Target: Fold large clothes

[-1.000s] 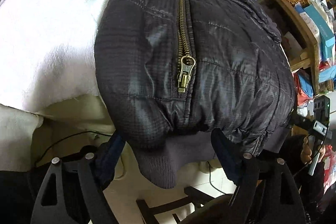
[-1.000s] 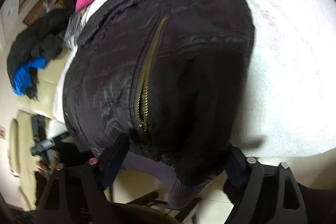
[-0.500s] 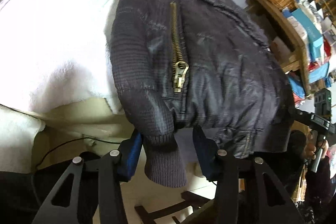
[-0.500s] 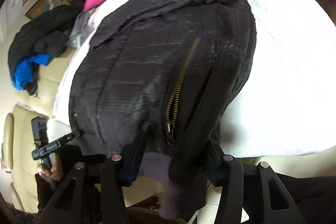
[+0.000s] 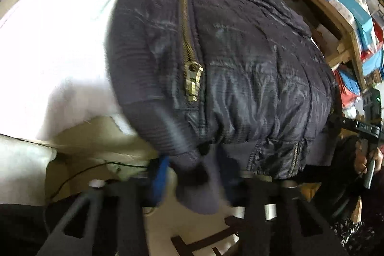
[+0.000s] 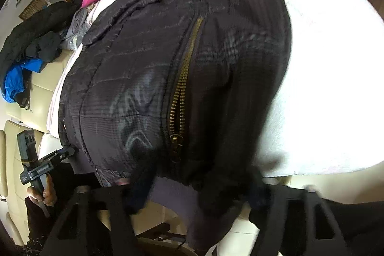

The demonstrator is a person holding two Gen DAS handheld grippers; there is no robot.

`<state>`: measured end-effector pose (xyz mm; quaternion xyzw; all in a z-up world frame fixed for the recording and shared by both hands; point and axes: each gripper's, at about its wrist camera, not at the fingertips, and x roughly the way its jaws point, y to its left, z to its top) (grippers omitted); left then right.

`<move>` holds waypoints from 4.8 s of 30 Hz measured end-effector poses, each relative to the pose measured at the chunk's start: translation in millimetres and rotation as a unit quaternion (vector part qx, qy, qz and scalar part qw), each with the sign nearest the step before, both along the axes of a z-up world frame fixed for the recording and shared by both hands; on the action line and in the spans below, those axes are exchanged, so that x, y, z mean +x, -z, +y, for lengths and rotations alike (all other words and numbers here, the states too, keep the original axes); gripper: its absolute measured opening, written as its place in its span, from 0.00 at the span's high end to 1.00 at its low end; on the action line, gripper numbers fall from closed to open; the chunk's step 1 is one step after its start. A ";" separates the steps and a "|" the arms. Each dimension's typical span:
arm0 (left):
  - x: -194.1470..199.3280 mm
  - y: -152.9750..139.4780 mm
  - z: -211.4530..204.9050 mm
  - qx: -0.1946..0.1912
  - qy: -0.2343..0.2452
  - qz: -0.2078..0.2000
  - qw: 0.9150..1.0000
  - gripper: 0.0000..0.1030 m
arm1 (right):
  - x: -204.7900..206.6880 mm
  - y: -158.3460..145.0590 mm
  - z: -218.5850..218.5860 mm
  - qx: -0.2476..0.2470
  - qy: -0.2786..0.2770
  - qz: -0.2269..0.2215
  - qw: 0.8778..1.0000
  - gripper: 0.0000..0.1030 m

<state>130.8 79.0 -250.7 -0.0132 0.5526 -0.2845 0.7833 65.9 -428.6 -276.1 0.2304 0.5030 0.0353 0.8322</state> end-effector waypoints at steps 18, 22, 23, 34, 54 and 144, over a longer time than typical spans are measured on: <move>3.9 1.5 -9.2 -0.014 0.002 0.008 1.000 0.81 | -3.7 26.4 17.8 -0.033 -0.049 0.033 0.998 0.45; -1.5 -7.1 -5.9 -0.025 0.010 -0.007 1.000 0.81 | -17.9 1.9 16.6 -0.003 -0.055 -0.026 0.998 0.65; -2.0 -5.5 -8.0 -0.017 0.014 -0.004 1.000 0.79 | -21.0 -2.2 16.0 0.005 -0.057 -0.035 0.998 0.65; -7.3 3.3 -21.1 -0.010 0.031 0.026 0.999 0.86 | -9.8 5.5 34.9 -0.002 -0.079 -0.036 0.996 0.65; -11.3 -2.4 -27.3 -0.036 0.025 0.029 0.999 0.89 | -12.7 14.7 48.1 0.001 -0.081 -0.044 0.996 0.78; 332.1 -61.7 -97.8 -0.136 -0.251 0.012 0.958 0.70 | 212.9 -124.5 -113.7 -0.093 0.207 -0.109 0.968 0.88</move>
